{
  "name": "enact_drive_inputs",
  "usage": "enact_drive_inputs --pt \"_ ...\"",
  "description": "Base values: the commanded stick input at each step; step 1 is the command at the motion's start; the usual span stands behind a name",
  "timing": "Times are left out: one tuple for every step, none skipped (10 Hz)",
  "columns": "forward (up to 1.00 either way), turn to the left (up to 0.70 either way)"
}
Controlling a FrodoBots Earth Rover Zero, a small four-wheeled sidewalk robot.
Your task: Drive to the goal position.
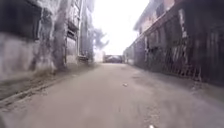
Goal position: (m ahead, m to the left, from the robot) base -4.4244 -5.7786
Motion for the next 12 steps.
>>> enact_drive_inputs --pt "0.5 0.0" --pt "0.5 0.0" --pt "0.5 0.0" --pt "0.5 0.0" --pt "0.5 0.0" --pt "0.5 0.0" --pt "0.5 0.0" --pt "0.5 0.0" --pt "0.5 0.0" --pt "0.5 0.0" --pt "0.5 0.0" --pt "0.5 0.0"
